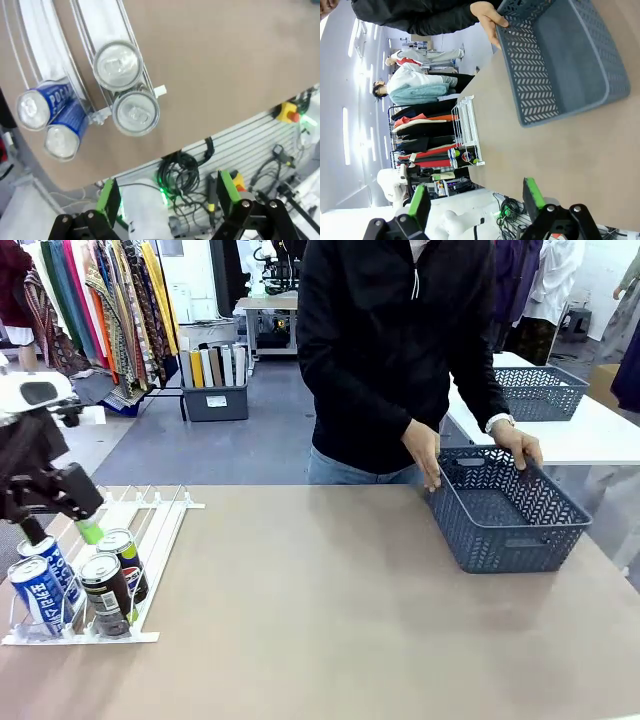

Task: Retrieve and store the cans from the dispenser.
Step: Pick up one can from the Automatic Can Dispenser and place it in the middle of the table.

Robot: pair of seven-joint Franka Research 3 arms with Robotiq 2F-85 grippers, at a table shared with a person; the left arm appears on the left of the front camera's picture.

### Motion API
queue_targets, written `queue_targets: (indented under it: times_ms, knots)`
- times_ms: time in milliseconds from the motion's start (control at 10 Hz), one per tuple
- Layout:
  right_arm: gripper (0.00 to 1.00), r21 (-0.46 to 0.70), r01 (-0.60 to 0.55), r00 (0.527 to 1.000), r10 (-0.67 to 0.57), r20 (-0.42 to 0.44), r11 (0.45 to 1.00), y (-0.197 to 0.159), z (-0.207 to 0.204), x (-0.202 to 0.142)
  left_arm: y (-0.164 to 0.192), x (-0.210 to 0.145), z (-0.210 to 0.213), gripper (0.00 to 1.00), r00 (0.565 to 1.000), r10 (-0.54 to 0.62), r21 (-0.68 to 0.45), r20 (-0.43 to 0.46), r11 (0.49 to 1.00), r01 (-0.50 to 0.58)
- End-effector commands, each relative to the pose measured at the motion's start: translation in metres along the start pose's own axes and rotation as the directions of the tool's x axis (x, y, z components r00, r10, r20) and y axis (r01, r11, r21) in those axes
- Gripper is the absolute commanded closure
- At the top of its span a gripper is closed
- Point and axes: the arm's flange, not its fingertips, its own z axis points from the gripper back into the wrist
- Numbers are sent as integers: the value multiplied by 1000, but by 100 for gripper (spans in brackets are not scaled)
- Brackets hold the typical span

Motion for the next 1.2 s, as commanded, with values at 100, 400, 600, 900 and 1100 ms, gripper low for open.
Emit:
queue_targets:
  times_ms: [100, 400, 600, 900, 1100]
  knots:
    - [0, 2, -8, 1000, 8, -8, 1000, 1, 2, 0, 6, -5, 10, 0, 1000, -29, -7, -11, 1000, 29]
    - [0, 2, -8, 1000, 8, -8, 1000, 1, 2, 0, 1, -8, -15, 0, 1000, -4, 13, -16, 1000, 4]
    - [0, 2, -8, 1000, 8, -8, 1000, 1, 2, 0, 3, -15, -46, 0, 994, 102, 65, -24, 993, -101]
    - [0, 2, -8, 1000, 8, -8, 1000, 1, 2, 0, -6, -16, -73, 0, 980, 186, 82, 76, 978, -192]
    - [0, 2, -8, 1000, 8, -8, 1000, 1, 2, 0, -8, -6, -88, 0, 981, 173, 109, 91, 977, -182]
